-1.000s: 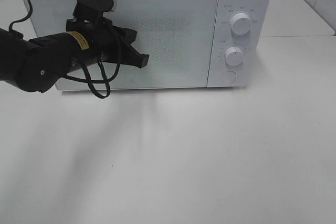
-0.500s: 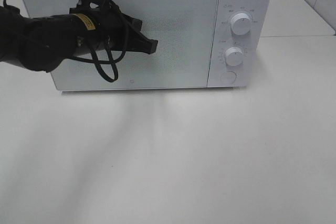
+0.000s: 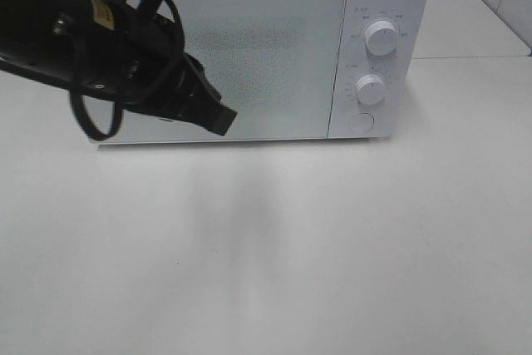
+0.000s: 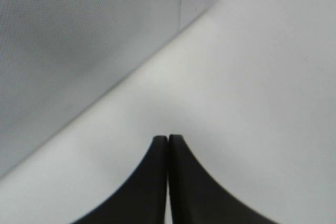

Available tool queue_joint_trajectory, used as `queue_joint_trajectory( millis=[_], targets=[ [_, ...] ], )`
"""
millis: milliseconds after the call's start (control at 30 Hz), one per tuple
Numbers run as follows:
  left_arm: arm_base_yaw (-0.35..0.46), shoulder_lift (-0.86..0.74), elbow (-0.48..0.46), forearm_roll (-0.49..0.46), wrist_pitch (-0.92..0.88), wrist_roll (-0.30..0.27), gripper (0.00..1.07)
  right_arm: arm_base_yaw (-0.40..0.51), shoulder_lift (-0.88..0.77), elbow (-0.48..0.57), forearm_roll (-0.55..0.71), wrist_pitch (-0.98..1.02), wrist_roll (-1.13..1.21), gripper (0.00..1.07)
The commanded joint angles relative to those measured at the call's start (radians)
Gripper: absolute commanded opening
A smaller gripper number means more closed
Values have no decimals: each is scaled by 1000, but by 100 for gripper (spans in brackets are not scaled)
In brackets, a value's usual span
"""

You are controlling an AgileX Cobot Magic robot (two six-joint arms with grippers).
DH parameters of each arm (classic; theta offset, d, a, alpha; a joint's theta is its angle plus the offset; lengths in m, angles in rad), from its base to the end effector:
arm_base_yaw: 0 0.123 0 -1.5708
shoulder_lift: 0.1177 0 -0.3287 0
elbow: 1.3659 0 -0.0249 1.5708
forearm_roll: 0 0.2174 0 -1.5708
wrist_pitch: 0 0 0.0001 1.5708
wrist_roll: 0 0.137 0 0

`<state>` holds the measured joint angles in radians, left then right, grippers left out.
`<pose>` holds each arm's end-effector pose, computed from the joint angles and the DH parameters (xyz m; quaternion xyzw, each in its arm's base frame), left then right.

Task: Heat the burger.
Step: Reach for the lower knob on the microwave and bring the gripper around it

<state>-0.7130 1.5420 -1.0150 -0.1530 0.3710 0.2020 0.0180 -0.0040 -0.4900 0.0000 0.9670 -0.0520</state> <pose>0.2454 -0.2223 0.2815 0.3589 0.8554 -0.1439 0.3446 -0.0316 -0.0006 0.2488 -0.0290 0.8290 -0.0095 0.5584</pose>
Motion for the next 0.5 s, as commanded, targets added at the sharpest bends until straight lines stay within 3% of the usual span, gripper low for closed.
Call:
queue_joint_trajectory(
  millis=[33,67,100,133,167,200,233,267,500],
  targets=[
    [-5,-79,-6,-9,190,-22,23,-3,-27,0,-9,-6,-8,49],
    [-5,-118,-6,20,247,-37,51,-3,-27,0,-9,-6,-8,49],
    [-5,-118,-6,20,247,-37,51,-3,-27,0,-9,-6,-8,49],
    [-5,-129,-6,38,271,-55,69,-3,-27,0,-9,-6,-8,49],
    [-4,-149,-6,96,313,-113,95,-3,-27,0,-9,-6,-8,49],
    [-4,-149,-6,96,313,-113,95,-3,-27,0,-9,-6,-8,49],
    [-4,-158,-5,127,341,-143,102,-3,-27,0,-9,-6,-8,49],
    [15,-180,-5,166,387,-179,102,-3,-27,0,-9,-6,-8,49],
    [154,-284,-5,165,517,-172,102,-3,-27,0,-8,-6,-9,49]
  ],
)
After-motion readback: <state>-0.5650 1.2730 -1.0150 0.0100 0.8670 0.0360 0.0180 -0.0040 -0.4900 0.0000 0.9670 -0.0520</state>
